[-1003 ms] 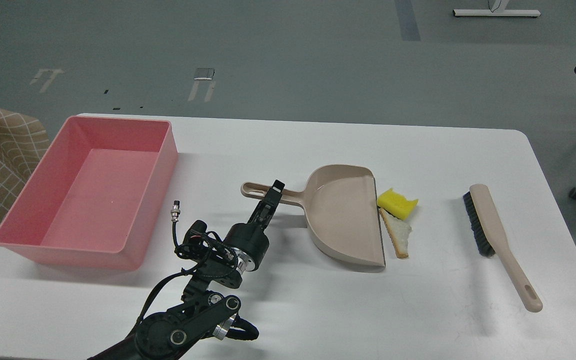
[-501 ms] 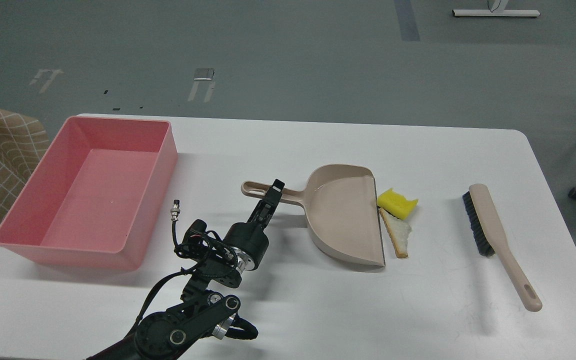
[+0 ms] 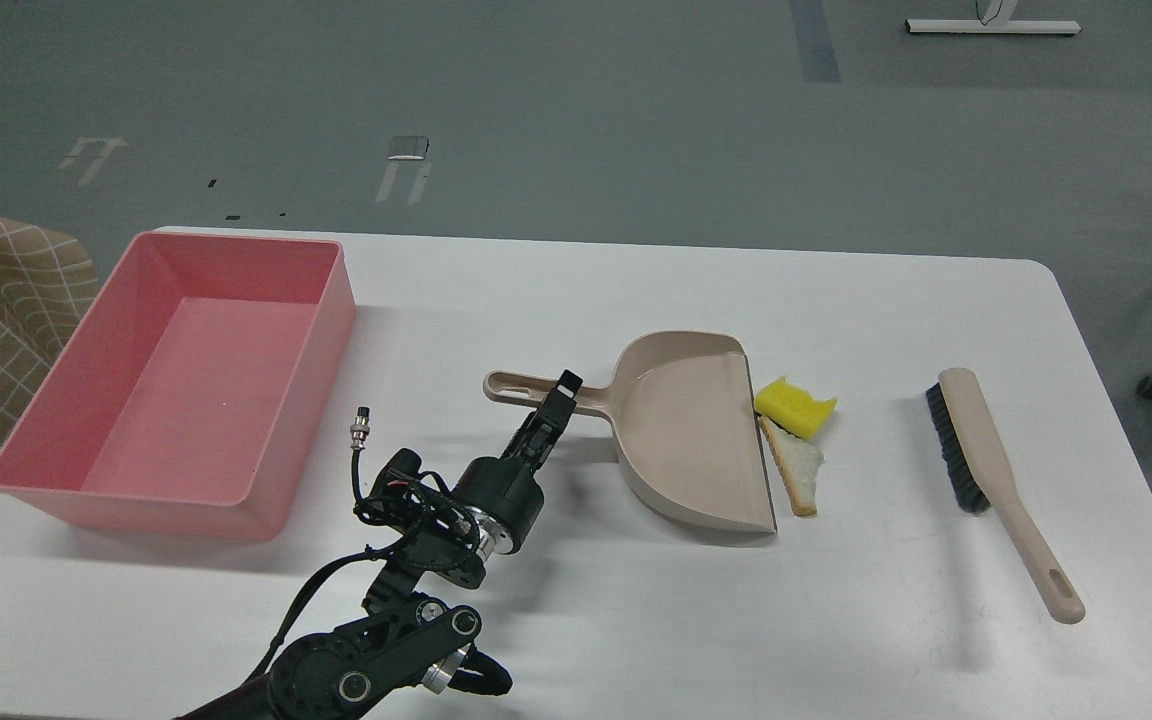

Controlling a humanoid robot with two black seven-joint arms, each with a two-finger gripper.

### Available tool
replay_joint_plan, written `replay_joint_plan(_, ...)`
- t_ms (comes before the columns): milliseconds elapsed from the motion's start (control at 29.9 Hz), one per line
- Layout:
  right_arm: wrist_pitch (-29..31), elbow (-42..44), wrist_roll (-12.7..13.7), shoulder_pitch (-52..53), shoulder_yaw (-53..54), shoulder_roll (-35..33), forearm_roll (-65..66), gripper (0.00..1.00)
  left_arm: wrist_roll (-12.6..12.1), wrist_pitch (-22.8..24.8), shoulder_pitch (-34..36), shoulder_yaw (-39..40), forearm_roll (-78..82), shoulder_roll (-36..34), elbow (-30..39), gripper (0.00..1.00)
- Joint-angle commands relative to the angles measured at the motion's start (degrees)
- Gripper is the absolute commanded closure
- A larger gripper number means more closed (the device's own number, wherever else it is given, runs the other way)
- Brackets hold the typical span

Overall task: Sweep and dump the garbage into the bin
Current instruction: 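Move the right gripper down toward the wooden brush handle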

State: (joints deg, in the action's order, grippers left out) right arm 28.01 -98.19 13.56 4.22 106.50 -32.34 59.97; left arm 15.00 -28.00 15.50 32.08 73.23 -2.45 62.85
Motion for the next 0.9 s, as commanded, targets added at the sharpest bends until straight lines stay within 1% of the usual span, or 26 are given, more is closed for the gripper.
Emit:
replay_joint_plan(0, 0.0, -0.2, -1.7, -2.9, -1.3, -3.5, 7.4, 0.00, -0.1, 0.0, 0.1, 0.0, 0.1, 0.2, 0.0, 0.63)
replay_joint_plan(33, 0.0, -0.3, -2.4, -3.3, -1.2, -4.0, 7.5, 0.00, 0.0, 0.0, 0.2, 0.0, 0.1, 0.2, 0.0, 0.63)
replay_joint_plan(67, 0.0, -0.7, -3.7, -5.1, -1.4, -6.2, 7.8, 0.00, -0.1, 0.0, 0.2, 0.0, 0.1, 0.2, 0.0, 0.63)
replay_joint_plan(100, 0.0, -0.9, -4.2, -6.1, -1.5, -7.6, 8.1, 0.00, -0.1, 0.0, 0.2, 0.0, 0.1, 0.2, 0.0, 0.63)
replay_joint_plan(201, 0.0, -1.0, -4.8, -10.8, -2.3, -12.6, 10.0, 0.00, -0.1, 0.0, 0.2, 0.0, 0.1, 0.1, 0.1, 0.63)
replay_joint_plan(267, 0.0, -1.0, -4.9, -14.2, -5.1, -14.3, 10.3, 0.00, -0.1, 0.0, 0.1, 0.0, 0.1, 0.1, 0.1, 0.63)
replay_joint_plan(301, 0.0, -1.0, -4.9, -14.9, -6.9, -16.1, 11.0, 0.00, -0.1, 0.0, 0.1, 0.0, 0.1, 0.1, 0.1, 0.63)
replay_joint_plan(334, 0.0, -1.0, -4.9, -14.9, -6.9, -16.1, 11.0, 0.00, -0.1, 0.0, 0.1, 0.0, 0.1, 0.1, 0.1, 0.63)
replay_joint_plan(368, 0.0, -1.0, -4.9, -14.9, -8.4, -18.1, 12.9, 0.00, -0.1, 0.0, 0.2, 0.0, 0.1, 0.1, 0.1, 0.63)
replay_joint_plan(501, 0.0, -1.0, -4.9, -15.5, -11.9, -19.4, 20.3, 0.01, -0.1, 0.0, 0.3, 0.0, 0.1, 0.3, 0.1, 0.63)
replay_joint_plan(735, 0.0, -1.0, -4.9, -15.1, -21.1, -19.1, 32.7, 0.01, -0.1, 0.0, 0.4, 0.0, 0.0, 0.6, 0.1, 0.63)
replay_joint_plan(869, 0.0, -1.0, -4.9, -14.4, -25.9, -18.9, 37.5, 0.01, -0.1, 0.0, 0.4, 0.0, 0.0, 0.7, 0.1, 0.63)
